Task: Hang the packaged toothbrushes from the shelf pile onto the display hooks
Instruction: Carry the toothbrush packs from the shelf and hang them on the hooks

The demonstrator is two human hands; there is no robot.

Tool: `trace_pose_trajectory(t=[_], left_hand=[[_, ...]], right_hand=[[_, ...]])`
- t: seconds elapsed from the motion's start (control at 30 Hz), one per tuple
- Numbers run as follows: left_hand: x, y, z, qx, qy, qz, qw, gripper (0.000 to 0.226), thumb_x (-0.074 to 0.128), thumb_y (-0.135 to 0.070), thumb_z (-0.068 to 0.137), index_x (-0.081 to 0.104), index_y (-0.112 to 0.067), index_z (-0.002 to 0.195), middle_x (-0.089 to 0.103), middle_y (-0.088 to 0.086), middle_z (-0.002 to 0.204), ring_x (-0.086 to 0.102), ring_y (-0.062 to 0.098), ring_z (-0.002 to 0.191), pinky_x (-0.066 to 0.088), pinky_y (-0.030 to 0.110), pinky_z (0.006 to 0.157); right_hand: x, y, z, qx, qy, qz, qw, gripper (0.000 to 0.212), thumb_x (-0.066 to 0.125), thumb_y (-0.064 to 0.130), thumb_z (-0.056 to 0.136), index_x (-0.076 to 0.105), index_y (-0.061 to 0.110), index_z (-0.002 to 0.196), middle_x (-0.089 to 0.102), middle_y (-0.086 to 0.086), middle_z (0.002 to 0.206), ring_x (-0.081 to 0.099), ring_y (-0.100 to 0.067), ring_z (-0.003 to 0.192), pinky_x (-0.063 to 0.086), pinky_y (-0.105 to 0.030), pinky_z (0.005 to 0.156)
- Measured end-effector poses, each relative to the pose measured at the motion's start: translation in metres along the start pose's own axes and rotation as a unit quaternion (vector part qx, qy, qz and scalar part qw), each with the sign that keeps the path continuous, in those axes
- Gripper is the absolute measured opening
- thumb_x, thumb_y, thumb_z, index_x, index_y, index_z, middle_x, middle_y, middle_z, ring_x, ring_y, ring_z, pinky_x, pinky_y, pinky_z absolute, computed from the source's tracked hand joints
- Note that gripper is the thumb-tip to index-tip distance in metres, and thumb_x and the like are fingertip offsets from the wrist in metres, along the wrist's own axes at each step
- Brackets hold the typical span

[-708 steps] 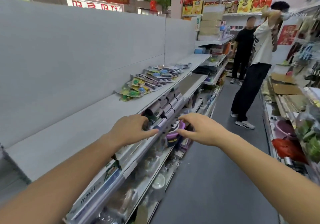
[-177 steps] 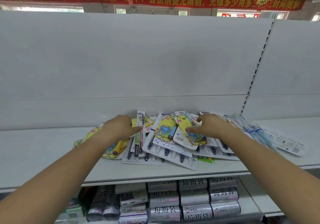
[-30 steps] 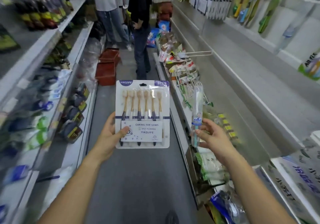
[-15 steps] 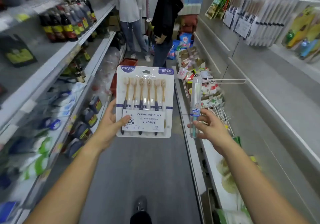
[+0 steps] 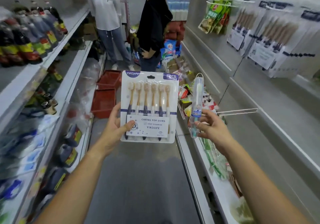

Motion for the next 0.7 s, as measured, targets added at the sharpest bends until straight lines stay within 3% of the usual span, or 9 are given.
trace_pose_trajectory(t=[0.13,0.23,0.37,0.5,0.7], left_hand=[[0.009,-0.002,0.078,0.009,0.018,0.002,1.0,0.074,0.07,-0.005,0.086,0.04,-0.04,0.144,0.071,0.016,0.127,0.067,0.034,0.118,0.05,0.058,0.104],[0.018,0.0,0.137,0.011,0.024,0.007,1.0,0.075,0.076,-0.005,0.087,0.04,-0.037,0.145,0.071,0.014,0.126,0.068,0.031,0.117,0.049,0.058,0.105],[0.033,-0.013,0.208,0.014,0.023,0.009,1.0,0.078,0.081,-0.014,0.083,0.042,-0.04,0.145,0.069,0.014,0.131,0.064,0.033,0.124,0.046,0.059,0.107],[0.048,-0.024,0.273,0.018,0.043,0.001,0.999,0.078,0.073,-0.007,0.085,0.037,-0.036,0.148,0.068,0.015,0.131,0.064,0.035,0.124,0.05,0.057,0.104],[0.079,-0.033,0.352,0.023,0.073,0.003,0.997,0.08,0.078,-0.009,0.084,0.037,-0.031,0.148,0.071,0.012,0.128,0.067,0.031,0.119,0.058,0.048,0.095]], right_hand=[[-0.007,0.01,0.073,-0.005,-0.004,0.001,1.0,0.036,0.061,-0.003,0.095,0.063,0.026,0.116,0.073,-0.006,0.101,0.075,-0.024,0.096,0.061,-0.054,0.081],[-0.016,0.013,0.127,-0.021,-0.008,0.005,1.0,0.035,0.061,-0.001,0.096,0.062,0.024,0.119,0.073,-0.007,0.103,0.076,-0.022,0.095,0.06,-0.057,0.082],[-0.032,0.028,0.194,-0.035,-0.004,0.0,0.999,0.033,0.062,0.002,0.096,0.062,0.029,0.114,0.075,0.008,0.092,0.075,-0.016,0.089,0.06,-0.042,0.07],[-0.052,0.041,0.249,-0.041,-0.01,0.012,0.999,0.036,0.069,0.001,0.09,0.067,0.028,0.114,0.074,-0.009,0.106,0.072,-0.028,0.103,0.057,-0.044,0.093],[-0.084,0.044,0.301,-0.026,-0.041,0.025,0.998,0.035,0.069,0.001,0.091,0.065,0.018,0.122,0.073,-0.013,0.11,0.07,-0.033,0.105,0.056,-0.048,0.096]])
Point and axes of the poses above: each hand's wrist, its own z-axis towards the middle knuckle, its own x-axis out of the palm, y = z × x, the point moved 4 cm from there along z, towards the middle knuckle
